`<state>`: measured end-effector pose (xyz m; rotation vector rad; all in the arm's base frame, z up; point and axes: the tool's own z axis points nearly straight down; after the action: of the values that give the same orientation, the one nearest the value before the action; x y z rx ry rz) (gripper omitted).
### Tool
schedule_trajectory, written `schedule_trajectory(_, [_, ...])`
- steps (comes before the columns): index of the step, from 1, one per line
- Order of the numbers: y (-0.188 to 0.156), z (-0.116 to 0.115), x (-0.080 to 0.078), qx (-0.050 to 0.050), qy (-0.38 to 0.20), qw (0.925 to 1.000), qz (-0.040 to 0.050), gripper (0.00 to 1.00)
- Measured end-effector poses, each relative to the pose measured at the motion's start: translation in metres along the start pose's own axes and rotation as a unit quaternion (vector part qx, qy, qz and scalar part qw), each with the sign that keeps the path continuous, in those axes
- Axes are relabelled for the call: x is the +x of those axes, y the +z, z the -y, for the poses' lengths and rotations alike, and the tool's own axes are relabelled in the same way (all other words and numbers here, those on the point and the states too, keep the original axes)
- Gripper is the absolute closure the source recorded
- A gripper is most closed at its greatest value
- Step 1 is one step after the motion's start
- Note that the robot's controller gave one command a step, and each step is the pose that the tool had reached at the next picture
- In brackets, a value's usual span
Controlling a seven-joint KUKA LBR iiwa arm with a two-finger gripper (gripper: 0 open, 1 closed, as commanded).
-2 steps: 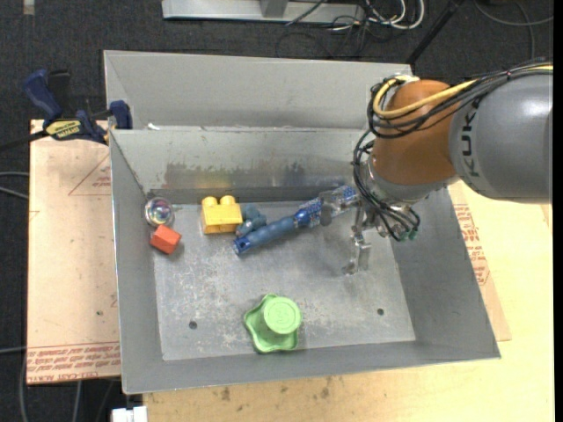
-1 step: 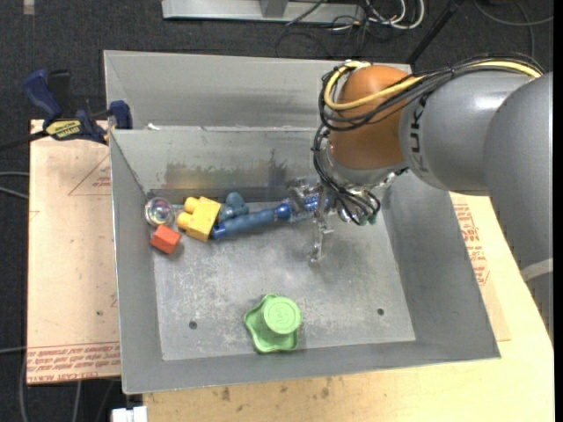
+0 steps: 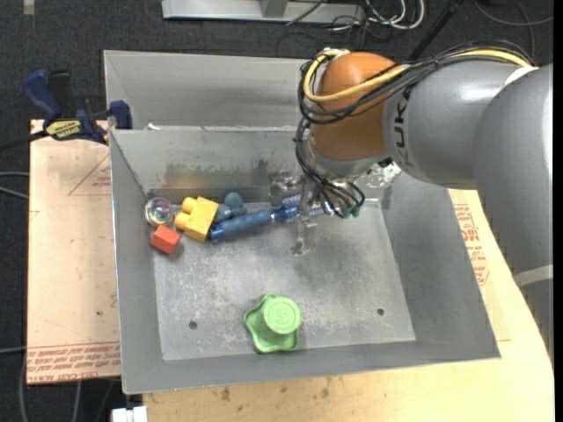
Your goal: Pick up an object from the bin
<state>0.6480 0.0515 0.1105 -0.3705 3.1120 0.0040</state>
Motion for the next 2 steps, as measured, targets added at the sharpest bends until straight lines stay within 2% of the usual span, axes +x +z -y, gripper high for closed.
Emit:
schedule_trajectory(1, [0.043,0.0063,-0.0042,0.0,-0.01,0.9999,-0.0038,0.0])
schedule_trajectory(2, [0.0397,0.0066,-0.0053,0.0,-0.01,0.9999,-0.0021,1.0])
